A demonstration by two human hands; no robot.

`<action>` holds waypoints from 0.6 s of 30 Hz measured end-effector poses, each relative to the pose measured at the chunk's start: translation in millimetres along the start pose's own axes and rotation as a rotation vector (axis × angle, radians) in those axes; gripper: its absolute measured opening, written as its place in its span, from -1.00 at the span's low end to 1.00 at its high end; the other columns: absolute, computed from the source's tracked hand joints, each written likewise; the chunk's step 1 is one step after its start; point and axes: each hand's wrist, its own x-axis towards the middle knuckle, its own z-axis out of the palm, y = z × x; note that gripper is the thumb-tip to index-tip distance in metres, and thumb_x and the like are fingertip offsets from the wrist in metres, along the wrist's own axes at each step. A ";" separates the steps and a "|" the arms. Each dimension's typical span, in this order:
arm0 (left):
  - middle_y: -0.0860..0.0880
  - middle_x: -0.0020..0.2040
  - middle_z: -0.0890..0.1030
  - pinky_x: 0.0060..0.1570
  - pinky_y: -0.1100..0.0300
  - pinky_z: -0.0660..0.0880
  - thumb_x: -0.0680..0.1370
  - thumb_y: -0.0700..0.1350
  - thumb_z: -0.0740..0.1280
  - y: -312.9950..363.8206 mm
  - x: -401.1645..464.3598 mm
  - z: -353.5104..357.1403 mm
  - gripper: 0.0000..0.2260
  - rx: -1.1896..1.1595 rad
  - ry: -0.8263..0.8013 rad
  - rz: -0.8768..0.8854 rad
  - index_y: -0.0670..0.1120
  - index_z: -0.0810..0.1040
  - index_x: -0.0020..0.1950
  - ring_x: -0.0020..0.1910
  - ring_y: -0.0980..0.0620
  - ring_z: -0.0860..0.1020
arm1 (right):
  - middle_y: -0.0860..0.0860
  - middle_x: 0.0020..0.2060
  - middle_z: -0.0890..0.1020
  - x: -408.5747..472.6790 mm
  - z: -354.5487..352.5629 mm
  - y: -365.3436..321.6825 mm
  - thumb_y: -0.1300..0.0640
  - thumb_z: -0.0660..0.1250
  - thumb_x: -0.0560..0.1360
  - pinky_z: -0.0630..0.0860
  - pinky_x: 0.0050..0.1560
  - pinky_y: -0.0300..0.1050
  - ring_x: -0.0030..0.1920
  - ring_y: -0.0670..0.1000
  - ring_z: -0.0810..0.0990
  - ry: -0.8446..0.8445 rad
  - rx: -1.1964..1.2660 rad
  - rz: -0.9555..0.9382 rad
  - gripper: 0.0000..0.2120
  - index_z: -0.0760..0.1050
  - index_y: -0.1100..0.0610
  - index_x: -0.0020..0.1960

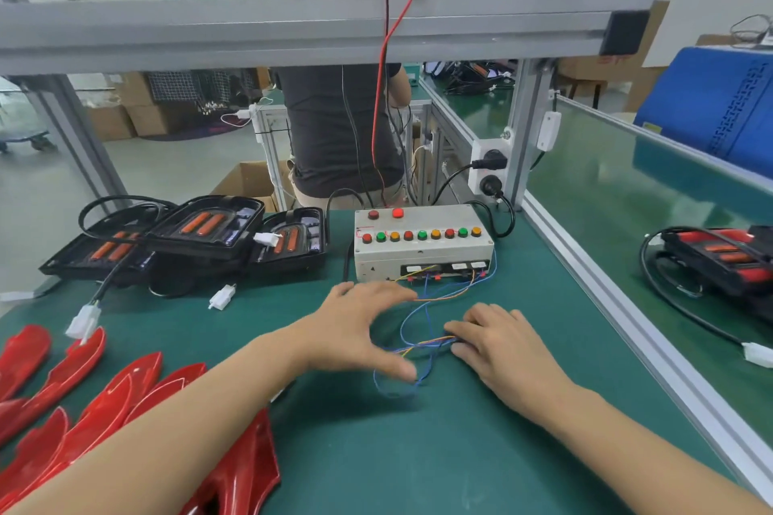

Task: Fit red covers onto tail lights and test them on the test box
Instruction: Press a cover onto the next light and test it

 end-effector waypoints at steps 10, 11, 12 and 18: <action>0.16 0.33 0.44 0.44 0.02 -0.05 0.57 0.00 0.16 -24.8 1.6 -6.0 -0.67 0.729 0.041 -0.076 0.10 0.44 0.32 0.35 0.11 0.33 | -0.01 0.08 0.51 4.7 2.4 -8.0 0.02 0.16 0.64 0.33 0.17 -0.12 0.15 0.02 0.44 -0.003 0.264 -0.045 -0.68 0.47 0.01 0.35; 0.15 0.34 0.44 0.44 0.02 -0.06 0.55 -0.02 0.19 -24.5 1.1 -6.8 -0.64 0.674 0.028 -0.101 0.11 0.42 0.34 0.36 0.12 0.32 | 0.00 0.09 0.51 8.0 2.7 -11.6 0.03 0.15 0.64 0.33 0.19 -0.13 0.16 0.02 0.44 -0.003 0.276 -0.038 -0.68 0.46 0.02 0.36; 0.14 0.33 0.44 0.45 0.02 -0.07 0.52 -0.03 0.23 -23.6 0.7 -9.3 -0.60 0.586 0.016 -0.128 0.12 0.41 0.36 0.37 0.13 0.30 | -0.01 0.09 0.51 10.6 2.6 -13.9 0.04 0.15 0.64 0.33 0.21 -0.13 0.17 0.02 0.43 -0.006 0.290 -0.030 -0.67 0.45 0.02 0.38; 0.12 0.41 0.35 0.44 0.07 0.08 0.38 -0.17 0.42 -20.0 -21.8 -42.1 -0.37 0.200 0.033 -0.162 0.09 0.36 0.42 0.41 0.13 0.25 | -0.23 -0.03 0.41 3.5 -1.6 -5.1 0.02 0.24 0.59 0.35 0.18 -0.21 0.13 -0.12 0.43 -0.024 0.397 0.023 -0.64 0.42 -0.05 0.38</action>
